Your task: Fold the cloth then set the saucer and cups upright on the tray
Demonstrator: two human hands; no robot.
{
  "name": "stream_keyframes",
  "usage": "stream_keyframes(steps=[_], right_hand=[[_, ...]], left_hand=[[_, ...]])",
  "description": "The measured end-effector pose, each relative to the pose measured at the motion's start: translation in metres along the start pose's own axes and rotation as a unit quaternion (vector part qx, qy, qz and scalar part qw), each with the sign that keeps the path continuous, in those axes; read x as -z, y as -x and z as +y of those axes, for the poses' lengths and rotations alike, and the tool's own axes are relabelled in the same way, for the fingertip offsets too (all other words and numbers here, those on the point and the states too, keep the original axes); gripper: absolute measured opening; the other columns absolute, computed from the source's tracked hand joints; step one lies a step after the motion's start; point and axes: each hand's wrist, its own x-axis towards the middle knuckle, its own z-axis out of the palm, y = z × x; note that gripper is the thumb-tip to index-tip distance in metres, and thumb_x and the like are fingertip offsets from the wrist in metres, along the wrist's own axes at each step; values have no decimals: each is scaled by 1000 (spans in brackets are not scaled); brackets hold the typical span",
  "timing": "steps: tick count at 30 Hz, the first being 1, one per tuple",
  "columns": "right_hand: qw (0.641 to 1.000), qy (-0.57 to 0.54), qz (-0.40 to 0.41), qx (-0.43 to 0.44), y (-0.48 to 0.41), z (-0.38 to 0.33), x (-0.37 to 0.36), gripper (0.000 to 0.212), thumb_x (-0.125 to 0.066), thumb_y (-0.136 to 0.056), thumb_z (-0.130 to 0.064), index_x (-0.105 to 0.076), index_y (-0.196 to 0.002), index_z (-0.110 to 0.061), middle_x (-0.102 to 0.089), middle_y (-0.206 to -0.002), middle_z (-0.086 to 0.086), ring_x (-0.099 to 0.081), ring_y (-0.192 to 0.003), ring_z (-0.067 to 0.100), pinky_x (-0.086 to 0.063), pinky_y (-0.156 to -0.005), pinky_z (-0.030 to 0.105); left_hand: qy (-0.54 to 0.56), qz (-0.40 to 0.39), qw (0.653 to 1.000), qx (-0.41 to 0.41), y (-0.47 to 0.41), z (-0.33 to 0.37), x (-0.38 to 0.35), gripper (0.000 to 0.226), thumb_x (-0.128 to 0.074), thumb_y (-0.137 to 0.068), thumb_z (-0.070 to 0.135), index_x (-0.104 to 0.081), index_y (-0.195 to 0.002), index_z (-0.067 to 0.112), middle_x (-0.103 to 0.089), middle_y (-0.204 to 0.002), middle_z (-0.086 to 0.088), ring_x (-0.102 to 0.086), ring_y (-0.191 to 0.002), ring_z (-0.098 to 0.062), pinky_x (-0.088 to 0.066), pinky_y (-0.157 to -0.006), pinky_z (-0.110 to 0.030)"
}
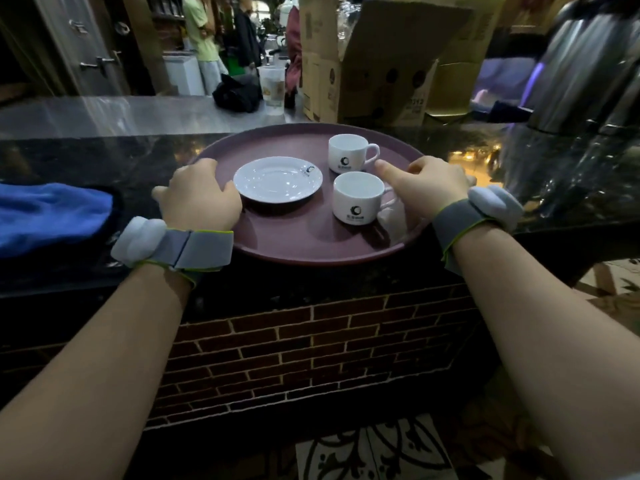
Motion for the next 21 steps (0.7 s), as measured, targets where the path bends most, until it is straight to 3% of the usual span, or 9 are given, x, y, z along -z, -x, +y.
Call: stream_keyframes(steps=[6,12,21], right_hand=[[999,-25,12,-22,-27,68,35,87,-37,-62,-83,-61,-118,-20,-61,-124,18,-46,-120,42,-36,-99,44],[999,-20,20,-34,-76,172,75,93,-29,-55,-84,-62,-115,-22,-61,-127,15,-46,-123,43,-33,-105,45],[999,-14,33,-35,-161,312,132,86,-35,-62,-82,-58,-121,-24,-61,-128,14,-44,-123,42,-31,-101,43]], left_hand=[[11,-29,999,-30,10,68,-29,36,-45,-88,24,-52,-119,9,-53,-129,-20,-43,-120,-42,-31,-100,-40],[23,-40,997,-62,38,175,-79,32,-44,-87,23,-55,-113,8,-57,-122,-21,-47,-115,-40,-31,-99,-40],[57,-66,994,-73,80,323,-147,35,-45,-87,24,-52,-116,6,-54,-126,-23,-46,-117,-41,-29,-100,-41]])
